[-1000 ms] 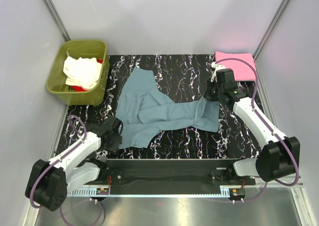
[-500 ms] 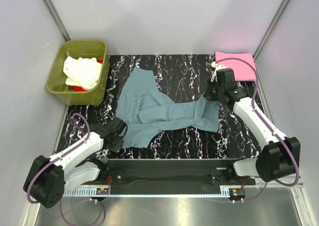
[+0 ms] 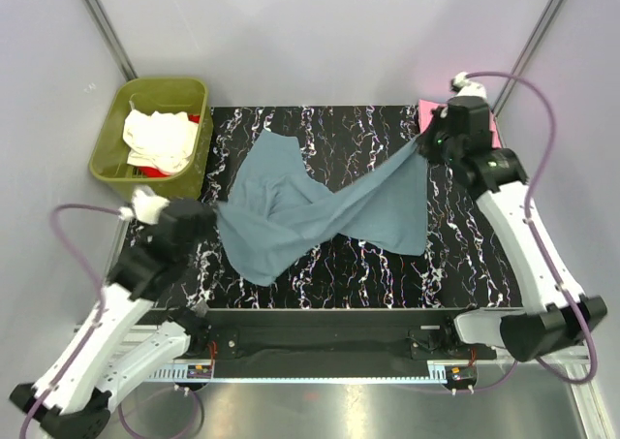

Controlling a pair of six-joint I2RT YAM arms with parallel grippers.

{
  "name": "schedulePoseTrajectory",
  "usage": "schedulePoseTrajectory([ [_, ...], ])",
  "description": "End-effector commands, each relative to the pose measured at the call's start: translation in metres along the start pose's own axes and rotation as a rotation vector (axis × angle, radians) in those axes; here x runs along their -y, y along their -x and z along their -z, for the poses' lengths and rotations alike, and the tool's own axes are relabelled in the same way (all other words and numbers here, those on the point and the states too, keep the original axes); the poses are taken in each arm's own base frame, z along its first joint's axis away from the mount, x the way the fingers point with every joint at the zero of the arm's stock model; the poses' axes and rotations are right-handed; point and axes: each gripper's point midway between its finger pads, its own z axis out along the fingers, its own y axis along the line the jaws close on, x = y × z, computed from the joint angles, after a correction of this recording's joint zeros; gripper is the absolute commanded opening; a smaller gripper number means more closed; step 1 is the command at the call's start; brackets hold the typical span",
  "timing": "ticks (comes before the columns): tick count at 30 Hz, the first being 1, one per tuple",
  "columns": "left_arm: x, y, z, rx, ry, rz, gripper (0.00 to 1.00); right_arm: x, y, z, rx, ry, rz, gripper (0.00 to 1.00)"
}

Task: Fold and stack the t-shirts
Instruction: Flatten the tshirt out

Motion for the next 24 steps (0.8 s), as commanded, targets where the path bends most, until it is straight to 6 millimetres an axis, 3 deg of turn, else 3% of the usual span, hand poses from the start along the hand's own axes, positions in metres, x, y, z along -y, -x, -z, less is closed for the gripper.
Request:
schedulePoseTrajectory([
  [1,0.106,0.111,0.079,0.352,-0.329,-0.015,0.00,0.002,0.075,0.070,0.267,-0.023,-0.115,0.00],
  [2,0.119,0.125,0.093,0.386,-0.357,-0.009,0.00,0.006,0.098,0.096,0.358,-0.034,-0.135,0.00],
  [3,0.130,0.141,0.106,0.433,-0.369,-0.004,0.00,0.009,0.109,0.109,0.400,-0.042,-0.144,0.00],
  [4,0.151,0.163,0.132,0.476,-0.404,-0.001,0.00,0.009,0.128,0.137,0.473,-0.032,-0.154,0.00],
  [7,0.180,0.200,0.175,0.557,-0.472,0.037,0.00,0.016,0.153,0.178,0.585,-0.039,-0.179,0.00],
  [8,0.187,0.207,0.186,0.570,-0.500,0.047,0.00,0.017,0.164,0.208,0.646,-0.016,-0.199,0.00],
  [9,0.194,0.215,0.199,0.587,-0.534,0.048,0.00,0.018,0.168,0.222,0.674,-0.005,-0.205,0.00],
  [11,0.212,0.235,0.237,0.607,-0.633,0.076,0.00,0.021,0.180,0.272,0.757,0.037,-0.250,0.00],
  [12,0.213,0.233,0.237,0.598,-0.637,0.068,0.00,0.023,0.177,0.279,0.761,0.044,-0.251,0.00],
  [13,0.218,0.242,0.254,0.602,-0.674,0.095,0.00,0.025,0.178,0.303,0.803,0.076,-0.270,0.00],
  [19,0.236,0.247,0.314,0.520,-0.891,0.109,0.00,0.028,0.164,0.385,0.926,0.247,-0.328,0.00],
  [22,0.240,0.241,0.336,0.463,-0.992,0.095,0.00,0.023,0.156,0.411,0.957,0.341,-0.338,0.00],
  [24,0.242,0.237,0.342,0.439,-1.032,0.088,0.00,0.015,0.155,0.419,0.960,0.395,-0.327,0.00],
])
